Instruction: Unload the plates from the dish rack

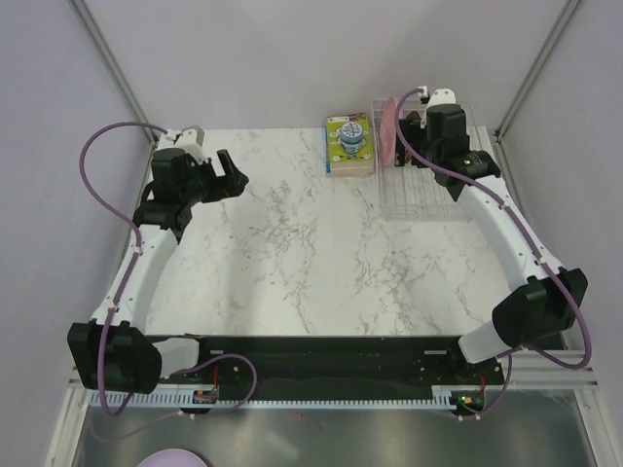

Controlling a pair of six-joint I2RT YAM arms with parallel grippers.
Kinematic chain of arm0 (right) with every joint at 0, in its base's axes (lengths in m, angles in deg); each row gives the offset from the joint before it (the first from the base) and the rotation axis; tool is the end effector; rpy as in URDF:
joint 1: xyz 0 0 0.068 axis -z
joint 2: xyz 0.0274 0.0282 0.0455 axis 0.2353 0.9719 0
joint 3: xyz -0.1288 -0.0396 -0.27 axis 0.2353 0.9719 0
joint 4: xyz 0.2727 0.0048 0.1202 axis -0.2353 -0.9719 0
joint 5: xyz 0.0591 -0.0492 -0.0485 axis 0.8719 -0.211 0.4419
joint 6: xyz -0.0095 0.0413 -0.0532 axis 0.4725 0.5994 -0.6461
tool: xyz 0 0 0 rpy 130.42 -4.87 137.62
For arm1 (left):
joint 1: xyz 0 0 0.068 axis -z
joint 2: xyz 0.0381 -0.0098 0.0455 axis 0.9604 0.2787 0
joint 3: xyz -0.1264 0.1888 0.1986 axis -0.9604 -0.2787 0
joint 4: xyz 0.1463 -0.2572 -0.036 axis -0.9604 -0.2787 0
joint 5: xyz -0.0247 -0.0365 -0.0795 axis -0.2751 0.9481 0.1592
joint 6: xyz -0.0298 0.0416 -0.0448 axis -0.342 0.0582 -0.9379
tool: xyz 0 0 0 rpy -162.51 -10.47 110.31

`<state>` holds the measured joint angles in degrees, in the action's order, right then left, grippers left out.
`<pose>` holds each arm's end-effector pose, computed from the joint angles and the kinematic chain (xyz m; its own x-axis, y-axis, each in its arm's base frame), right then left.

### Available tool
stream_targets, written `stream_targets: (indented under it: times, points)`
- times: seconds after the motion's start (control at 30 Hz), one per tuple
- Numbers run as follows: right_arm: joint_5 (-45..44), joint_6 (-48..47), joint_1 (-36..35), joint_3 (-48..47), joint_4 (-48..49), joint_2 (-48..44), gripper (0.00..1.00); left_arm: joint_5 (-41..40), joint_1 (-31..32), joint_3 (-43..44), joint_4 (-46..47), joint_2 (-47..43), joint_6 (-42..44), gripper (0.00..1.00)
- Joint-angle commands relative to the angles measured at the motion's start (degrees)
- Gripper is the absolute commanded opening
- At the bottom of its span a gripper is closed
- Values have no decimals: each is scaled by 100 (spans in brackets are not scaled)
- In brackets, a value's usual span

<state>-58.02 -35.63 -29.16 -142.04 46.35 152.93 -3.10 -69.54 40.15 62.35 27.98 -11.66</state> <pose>0.3831 0.0928 0.4146 -0.4601 -0.0206 -0.8876 -0.0045 0.9998 -0.0208 0.3241 -0.0385 0.3631 -0.4843 -0.2296 -0.8442 0.1821 0.9174 -0.3539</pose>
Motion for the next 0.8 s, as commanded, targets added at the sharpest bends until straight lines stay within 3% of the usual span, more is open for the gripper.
stream_targets:
  times: [0.0,0.13,0.3,0.47,0.53,0.67,0.77]
  points:
    - [-279,-59,-88,-587,-201,147,98,-1209,-102,171,-344,-317,-262,100]
    - [-68,-86,-88,-1000,-280,638,98,-1878,-120,118,-371,-440,-797,100]
    - [-120,-111,-97,-2516,-578,1763,98,-1544,-128,276,-327,-186,-719,100]
    - [-1122,-428,-185,-4311,-773,3170,98,-1035,-128,215,-144,60,-728,98]
    - [-1358,-516,-229,-4638,-685,3625,93,-1008,-128,136,-72,200,-781,97]
    - [-2427,-1007,-343,-4833,-264,4128,93,-973,-128,153,60,507,-754,91]
    - [-2652,-1131,-361,-4728,61,4427,91,-921,-128,215,121,753,-781,89]
